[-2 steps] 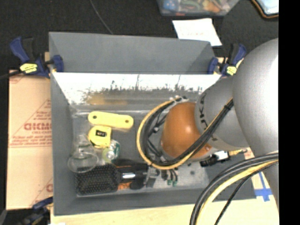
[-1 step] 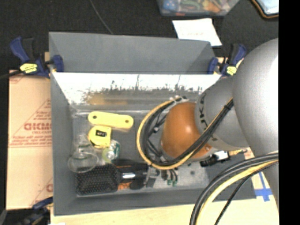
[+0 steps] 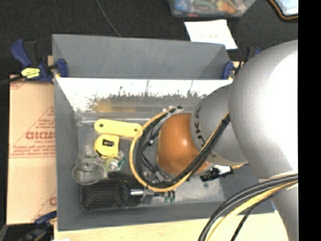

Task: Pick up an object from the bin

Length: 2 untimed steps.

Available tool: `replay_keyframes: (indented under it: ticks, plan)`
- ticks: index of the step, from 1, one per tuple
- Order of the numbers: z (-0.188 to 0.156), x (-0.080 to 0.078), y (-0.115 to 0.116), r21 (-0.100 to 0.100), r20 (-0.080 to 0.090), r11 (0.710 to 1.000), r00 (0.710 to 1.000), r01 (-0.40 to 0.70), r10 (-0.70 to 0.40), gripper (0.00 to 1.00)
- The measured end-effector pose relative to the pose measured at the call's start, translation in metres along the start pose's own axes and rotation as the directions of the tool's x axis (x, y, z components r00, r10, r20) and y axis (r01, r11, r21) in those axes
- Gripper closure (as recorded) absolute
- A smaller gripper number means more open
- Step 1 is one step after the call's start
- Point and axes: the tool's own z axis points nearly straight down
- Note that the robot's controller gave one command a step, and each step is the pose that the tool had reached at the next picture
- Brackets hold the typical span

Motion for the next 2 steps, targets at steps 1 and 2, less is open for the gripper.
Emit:
replay_keyframes:
  ticks: [1, 2]
  plan:
    - [0.000, -0.002, 0.014, 0.006, 0.002, 1.000, 1.000, 0.013, -0.013, 1.00]
    - [0.000, -0.012, 0.001, 0.000, 0.003, 1.000, 1.000, -0.025, 0.025, 1.00]
